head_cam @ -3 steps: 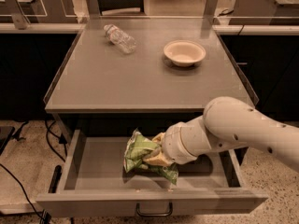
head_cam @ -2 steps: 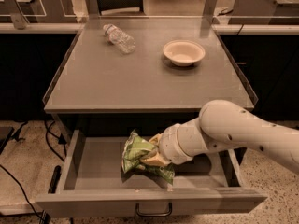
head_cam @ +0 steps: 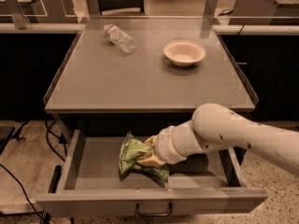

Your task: Place green jalapeno chip bag into top drawer

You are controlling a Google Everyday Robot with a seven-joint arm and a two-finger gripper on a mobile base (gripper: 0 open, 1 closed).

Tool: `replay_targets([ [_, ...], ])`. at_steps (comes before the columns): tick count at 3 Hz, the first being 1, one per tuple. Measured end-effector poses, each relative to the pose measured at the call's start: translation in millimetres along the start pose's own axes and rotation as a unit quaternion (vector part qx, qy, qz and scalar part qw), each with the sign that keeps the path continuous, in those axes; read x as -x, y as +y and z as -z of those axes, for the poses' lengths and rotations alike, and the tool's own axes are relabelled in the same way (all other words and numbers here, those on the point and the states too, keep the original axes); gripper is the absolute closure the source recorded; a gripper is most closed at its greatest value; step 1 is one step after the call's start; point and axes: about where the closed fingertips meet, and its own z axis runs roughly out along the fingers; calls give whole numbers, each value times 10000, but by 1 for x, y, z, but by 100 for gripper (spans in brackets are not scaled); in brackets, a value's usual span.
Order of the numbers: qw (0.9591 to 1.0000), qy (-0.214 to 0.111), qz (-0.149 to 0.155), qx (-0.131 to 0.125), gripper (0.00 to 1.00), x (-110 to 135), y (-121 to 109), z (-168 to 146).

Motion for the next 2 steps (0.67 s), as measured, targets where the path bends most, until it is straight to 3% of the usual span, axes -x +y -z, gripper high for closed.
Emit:
replay_targets([
  [2,9998,106,155,109,100,-5,-10,-23],
])
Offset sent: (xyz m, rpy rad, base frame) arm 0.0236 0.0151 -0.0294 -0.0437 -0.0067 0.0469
